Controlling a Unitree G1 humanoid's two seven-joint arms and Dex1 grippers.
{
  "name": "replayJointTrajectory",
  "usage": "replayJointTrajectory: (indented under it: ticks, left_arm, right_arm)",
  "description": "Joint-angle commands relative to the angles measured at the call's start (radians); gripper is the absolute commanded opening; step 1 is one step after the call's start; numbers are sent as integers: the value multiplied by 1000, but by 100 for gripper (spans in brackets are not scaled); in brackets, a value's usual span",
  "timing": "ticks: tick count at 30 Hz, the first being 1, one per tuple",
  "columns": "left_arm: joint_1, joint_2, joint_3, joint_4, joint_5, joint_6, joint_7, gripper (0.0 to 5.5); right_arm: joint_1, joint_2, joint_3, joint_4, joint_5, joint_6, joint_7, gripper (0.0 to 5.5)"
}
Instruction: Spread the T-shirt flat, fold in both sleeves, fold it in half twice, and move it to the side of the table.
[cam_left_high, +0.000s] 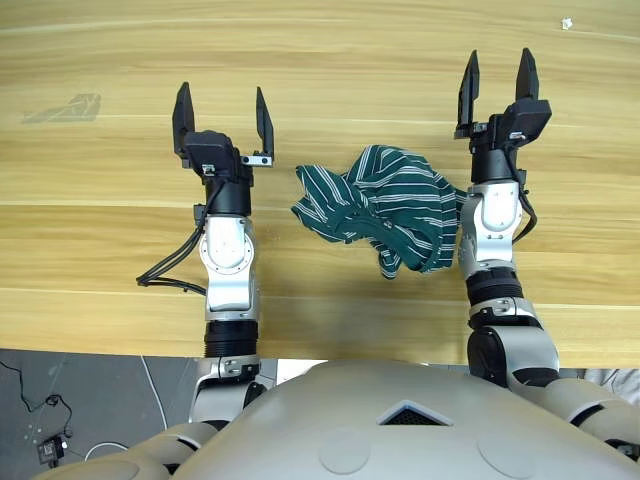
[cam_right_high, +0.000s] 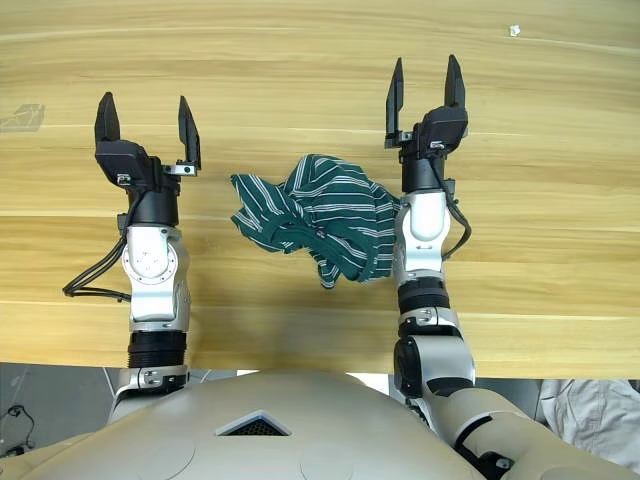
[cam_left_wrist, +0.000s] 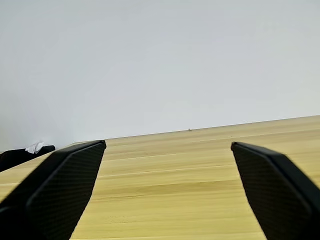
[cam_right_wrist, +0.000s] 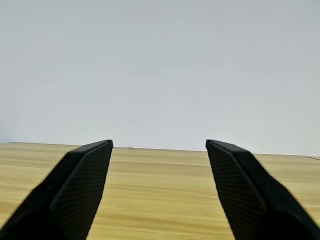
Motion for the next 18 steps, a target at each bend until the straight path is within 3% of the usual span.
replayJointTrajectory:
  ticks: [1, 5, 9, 18]
  left_arm:
    - [42, 59, -43, -28, 66, 7, -49, 466]
    - [163, 253, -142, -146, 269, -83, -178, 466]
    - [275, 377, -170, -180, 375, -144, -224, 466]
    - [337, 486, -240, -177, 548, -180, -233, 466]
  right_arm:
    - [-17, 11, 6, 5, 5, 0, 5, 346]
    - [-20, 32, 25, -5, -8, 7, -2, 346]
    - [-24, 45, 37, -12, -13, 17, -4, 346]
    - [-33, 53, 44, -9, -16, 28, -7, 346]
